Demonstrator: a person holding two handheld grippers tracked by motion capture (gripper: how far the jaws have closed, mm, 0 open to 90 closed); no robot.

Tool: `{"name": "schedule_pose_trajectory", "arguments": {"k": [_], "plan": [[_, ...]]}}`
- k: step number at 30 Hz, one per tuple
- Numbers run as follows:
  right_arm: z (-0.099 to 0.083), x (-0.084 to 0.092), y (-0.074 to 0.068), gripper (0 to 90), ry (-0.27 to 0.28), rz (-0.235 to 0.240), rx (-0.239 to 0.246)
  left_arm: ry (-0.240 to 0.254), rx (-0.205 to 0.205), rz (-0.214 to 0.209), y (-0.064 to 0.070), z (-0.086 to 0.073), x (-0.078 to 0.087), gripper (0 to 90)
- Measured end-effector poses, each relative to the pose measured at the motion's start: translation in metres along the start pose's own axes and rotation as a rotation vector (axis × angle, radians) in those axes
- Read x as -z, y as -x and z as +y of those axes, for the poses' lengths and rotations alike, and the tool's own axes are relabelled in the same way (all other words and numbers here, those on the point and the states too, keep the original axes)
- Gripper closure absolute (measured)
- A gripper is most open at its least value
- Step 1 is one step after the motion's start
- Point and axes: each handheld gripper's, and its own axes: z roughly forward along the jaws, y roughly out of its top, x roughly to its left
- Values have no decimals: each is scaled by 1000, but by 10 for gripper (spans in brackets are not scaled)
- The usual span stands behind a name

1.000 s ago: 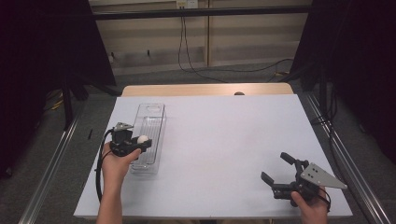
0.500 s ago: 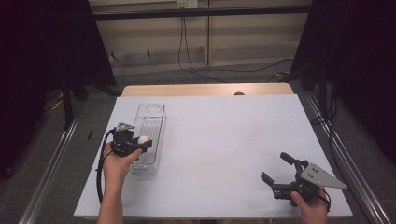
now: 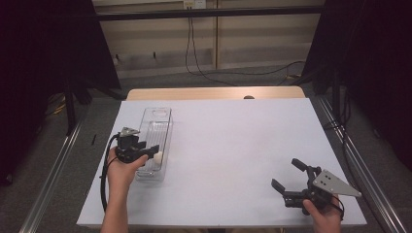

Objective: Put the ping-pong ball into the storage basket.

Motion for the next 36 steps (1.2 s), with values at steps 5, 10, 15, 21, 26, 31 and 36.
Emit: {"name": "schedule_pose_trajectory", "arguments": {"k": [5,10,15,21,26,31,36], "plan": [[0,0,0,11,-5,4,1,2,-3,1,0,0,1,404],[0,0,0,12,0,0,-2,9,-7,15,1,0,2,353],[0,-2,0,12,0,-4,2,32,-10,0,1,1,3,270],[0,-3,-1,12,-2,2,-3,89,-6,6,3,1,7,168],[-1,-3,0,12,-7,5,-3,121,-24,-5,3,2,11,117],[-1,-3,0,12,-9,0,-4,159,-23,-19,4,0,15,90],[-1,-3,0,12,-7,1,-1,191,-15,-46,5,-3,17,57]]}}
